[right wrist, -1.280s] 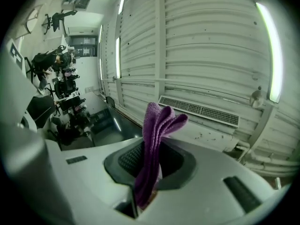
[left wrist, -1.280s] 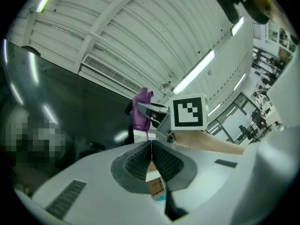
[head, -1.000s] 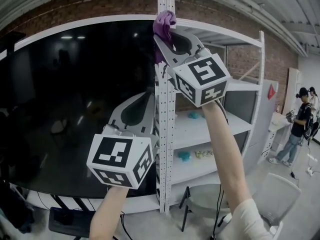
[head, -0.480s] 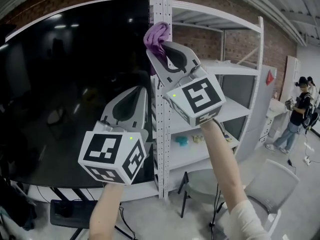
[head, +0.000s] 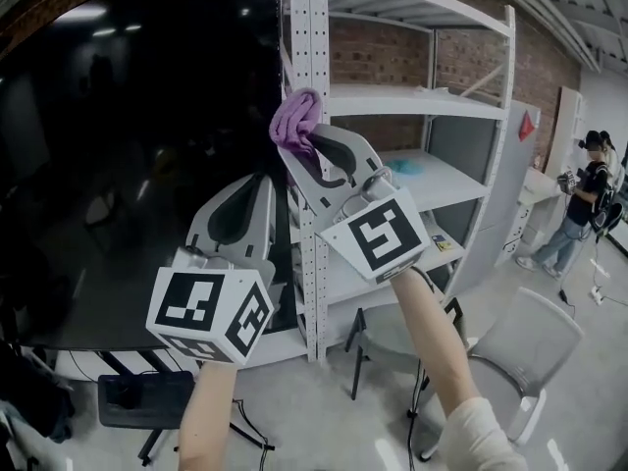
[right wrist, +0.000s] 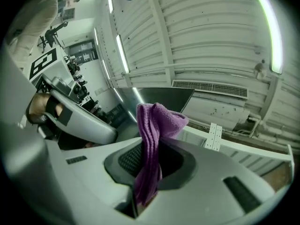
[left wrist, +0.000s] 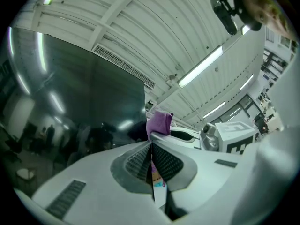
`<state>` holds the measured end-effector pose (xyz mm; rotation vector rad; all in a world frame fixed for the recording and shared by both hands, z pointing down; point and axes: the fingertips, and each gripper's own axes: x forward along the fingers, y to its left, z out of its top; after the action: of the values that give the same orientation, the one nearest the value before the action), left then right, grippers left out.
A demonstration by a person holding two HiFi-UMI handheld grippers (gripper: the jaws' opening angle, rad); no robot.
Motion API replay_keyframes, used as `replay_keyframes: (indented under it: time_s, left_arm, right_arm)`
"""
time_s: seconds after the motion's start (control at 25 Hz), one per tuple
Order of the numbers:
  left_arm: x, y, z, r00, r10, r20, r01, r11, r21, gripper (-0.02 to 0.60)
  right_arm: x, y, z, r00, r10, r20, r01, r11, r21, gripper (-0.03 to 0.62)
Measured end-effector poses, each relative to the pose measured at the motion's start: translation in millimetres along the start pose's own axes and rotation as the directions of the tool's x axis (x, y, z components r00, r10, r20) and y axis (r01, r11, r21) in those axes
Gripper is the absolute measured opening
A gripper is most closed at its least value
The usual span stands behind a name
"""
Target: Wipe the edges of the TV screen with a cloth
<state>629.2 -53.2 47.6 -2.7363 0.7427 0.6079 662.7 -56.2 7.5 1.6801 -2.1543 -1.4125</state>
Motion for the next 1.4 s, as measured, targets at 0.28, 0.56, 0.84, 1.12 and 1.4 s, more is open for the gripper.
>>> replay_keyframes:
  time_s: [0.28,0.56,0.84,1.12,1.4]
  left_arm:
    - [-34,-6,-55,0.998,0.022,-0.066,-0.023,1.0,-0.009,0.015]
    - [-71,0,-125,0.987,0.058,-0.149,-0.068,0.996,-0.063,0.015]
    - [-84,4,-168,0.975,0.062,-0.213,-0.085,0.991,-0.104,0.015]
    - [-100,10,-182,0.966,0.088,-0.242,-0.121,0.985,-0.124,0.015]
    - [-121,19,-216,0.945,0.12,-0.304,-0.172,0.973,-0.151,0.015]
  right_arm:
    - [-35,53,-47,0.997,0.006,-0.072,0.0,0.996,0.086,0.061]
    - [-61,102,-96,0.981,0.047,-0.191,-0.024,0.992,0.121,0.061]
    - [-76,130,-132,0.961,0.048,-0.271,-0.004,0.987,0.161,0.061]
    - [-92,160,-157,0.948,0.07,-0.311,0.002,0.974,0.227,0.061]
    - [-125,215,-215,0.899,0.144,-0.414,0.011,0.937,0.35,0.061]
